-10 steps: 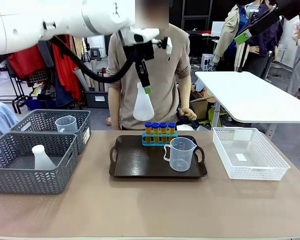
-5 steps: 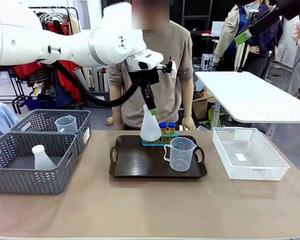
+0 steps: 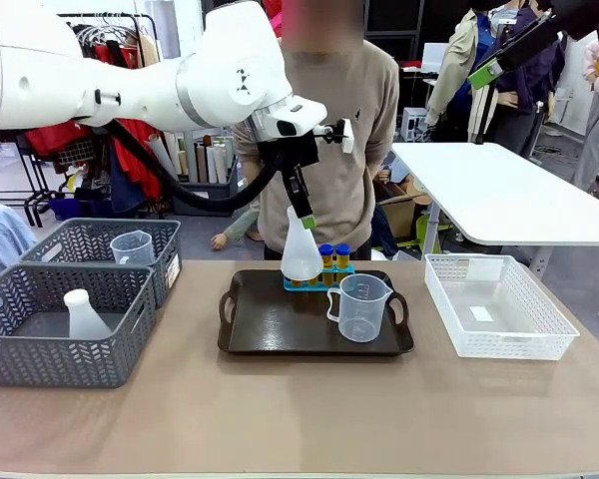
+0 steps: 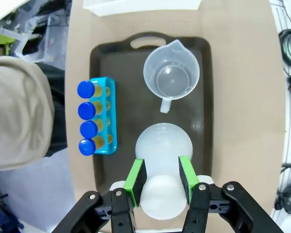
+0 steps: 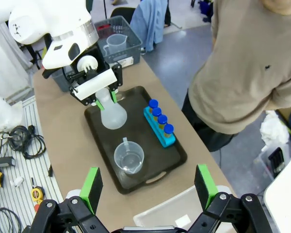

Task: Prepare the laboratory tools.
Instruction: Pick up one Small flask and place it on the Handle tray.

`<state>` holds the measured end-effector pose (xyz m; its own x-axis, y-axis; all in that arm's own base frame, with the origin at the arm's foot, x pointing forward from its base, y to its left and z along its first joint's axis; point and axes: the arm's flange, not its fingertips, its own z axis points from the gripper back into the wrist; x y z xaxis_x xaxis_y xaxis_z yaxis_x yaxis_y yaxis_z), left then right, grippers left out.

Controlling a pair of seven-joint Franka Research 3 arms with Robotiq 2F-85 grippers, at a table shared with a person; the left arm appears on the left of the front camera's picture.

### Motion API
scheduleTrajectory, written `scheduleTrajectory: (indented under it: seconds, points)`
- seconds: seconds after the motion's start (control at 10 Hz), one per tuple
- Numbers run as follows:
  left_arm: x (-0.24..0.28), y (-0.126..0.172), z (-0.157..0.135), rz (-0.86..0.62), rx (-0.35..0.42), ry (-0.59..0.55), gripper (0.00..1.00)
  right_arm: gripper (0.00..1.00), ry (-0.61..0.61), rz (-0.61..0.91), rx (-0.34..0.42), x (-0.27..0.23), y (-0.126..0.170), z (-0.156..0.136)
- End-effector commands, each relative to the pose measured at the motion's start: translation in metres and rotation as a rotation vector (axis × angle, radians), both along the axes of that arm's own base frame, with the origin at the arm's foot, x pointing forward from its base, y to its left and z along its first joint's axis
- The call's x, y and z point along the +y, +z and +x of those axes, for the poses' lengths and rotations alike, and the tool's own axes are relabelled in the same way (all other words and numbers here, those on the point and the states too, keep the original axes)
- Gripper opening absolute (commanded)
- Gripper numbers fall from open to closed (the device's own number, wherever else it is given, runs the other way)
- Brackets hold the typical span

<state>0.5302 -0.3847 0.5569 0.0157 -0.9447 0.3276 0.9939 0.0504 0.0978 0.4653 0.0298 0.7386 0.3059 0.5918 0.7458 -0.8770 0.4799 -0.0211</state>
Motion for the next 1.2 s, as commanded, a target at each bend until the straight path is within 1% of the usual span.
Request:
scheduleTrajectory:
  seconds: [0.0, 0.3, 0.6, 0.7, 1.1]
  points:
    - [0.009, -0.028, 0.007, 0.006, -0.004, -0.040, 0.00, 1.00, 0.002, -0.001, -0.004, 0.000, 0.000, -0.001]
    - [0.014, -0.056, 0.008, 0.037, -0.020, -0.035, 0.00, 1.00, 0.002, -0.001, -0.004, 0.000, 0.000, -0.001]
    - [0.015, -0.086, 0.008, 0.036, 0.014, -0.030, 0.00, 1.00, 0.002, -0.001, -0.004, 0.000, 0.000, -0.001]
    - [0.015, -0.095, 0.009, 0.048, 0.003, -0.030, 0.00, 1.00, 0.002, -0.001, -0.004, 0.000, 0.000, -0.001]
    - [0.018, -0.121, 0.015, 0.038, 0.039, -0.012, 0.00, 1.00, 0.002, -0.001, -0.004, 0.000, 0.000, -0.001]
